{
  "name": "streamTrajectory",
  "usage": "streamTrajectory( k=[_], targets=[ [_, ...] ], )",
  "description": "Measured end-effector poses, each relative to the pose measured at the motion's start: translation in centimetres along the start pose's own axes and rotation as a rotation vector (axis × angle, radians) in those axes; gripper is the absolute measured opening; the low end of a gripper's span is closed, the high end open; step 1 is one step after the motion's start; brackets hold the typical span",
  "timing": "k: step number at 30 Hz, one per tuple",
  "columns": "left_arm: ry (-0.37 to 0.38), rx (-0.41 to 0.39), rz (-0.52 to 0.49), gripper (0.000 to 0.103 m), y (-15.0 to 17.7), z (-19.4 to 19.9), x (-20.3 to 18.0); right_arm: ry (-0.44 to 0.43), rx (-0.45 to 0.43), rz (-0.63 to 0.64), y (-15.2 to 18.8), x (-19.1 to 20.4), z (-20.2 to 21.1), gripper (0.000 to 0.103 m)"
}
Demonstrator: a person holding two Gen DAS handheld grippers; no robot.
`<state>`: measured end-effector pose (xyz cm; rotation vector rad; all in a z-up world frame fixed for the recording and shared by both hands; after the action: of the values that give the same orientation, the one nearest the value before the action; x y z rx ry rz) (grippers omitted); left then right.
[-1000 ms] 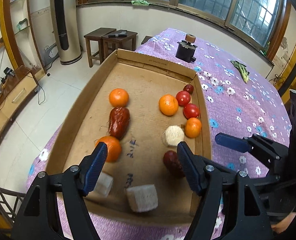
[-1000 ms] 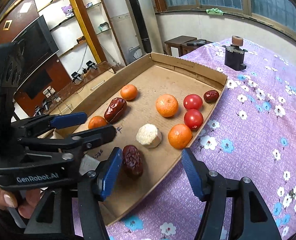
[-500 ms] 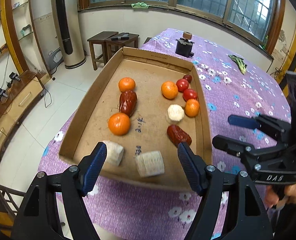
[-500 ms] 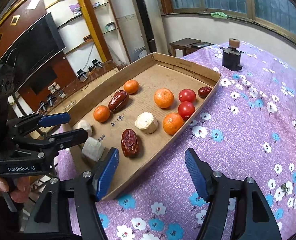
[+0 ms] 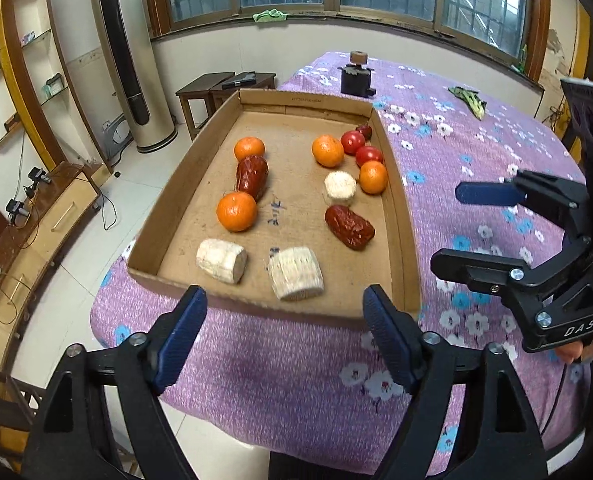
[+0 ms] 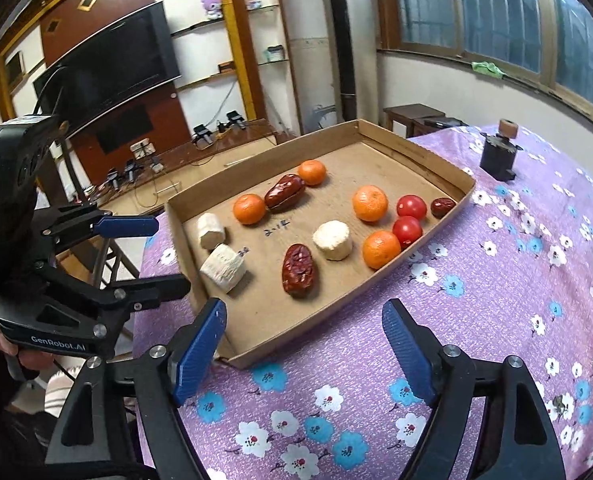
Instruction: Organize fruits
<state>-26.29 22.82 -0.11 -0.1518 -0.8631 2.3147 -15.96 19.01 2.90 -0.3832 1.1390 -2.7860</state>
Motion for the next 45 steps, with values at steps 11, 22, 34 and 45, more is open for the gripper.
streamTrajectory(
  k=[11, 22, 34, 45],
  targets=[
    [0.007, -0.007, -0.013, 0.082, 1.3, 0.9, -0.4, -0.017, 0.010, 0.078, 1.1, 1.2, 0.4, 0.086],
    [0.026, -0.045, -0.019, 0.082, 2.0, 2.4, -0.3, -0.033, 0.033, 0.169, 1.4, 2.7, 0.2, 0.088],
    [0.071, -0.059, 0.015, 0.082, 2.0, 3.0, 0.1, -0.033, 0.054, 0.216, 1.4, 3.7, -0.4, 0.088],
    [0.060, -0.063, 0.025, 0.082, 1.9, 2.7, 0.4, -0.033, 0.056, 0.210, 1.6, 3.6, -0.6, 0.088]
  ],
)
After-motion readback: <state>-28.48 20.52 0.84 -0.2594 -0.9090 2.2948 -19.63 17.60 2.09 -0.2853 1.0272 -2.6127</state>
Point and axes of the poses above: each gripper's, at about its wrist camera, not at the fingertips, and z roughly against the way its jaws point, x to its left, y to its underside, the point moved 2 cm from there along -z, roughly the way its jaws point, and after that the axes turned 5 degrees about -y, right-handed, at the moved point
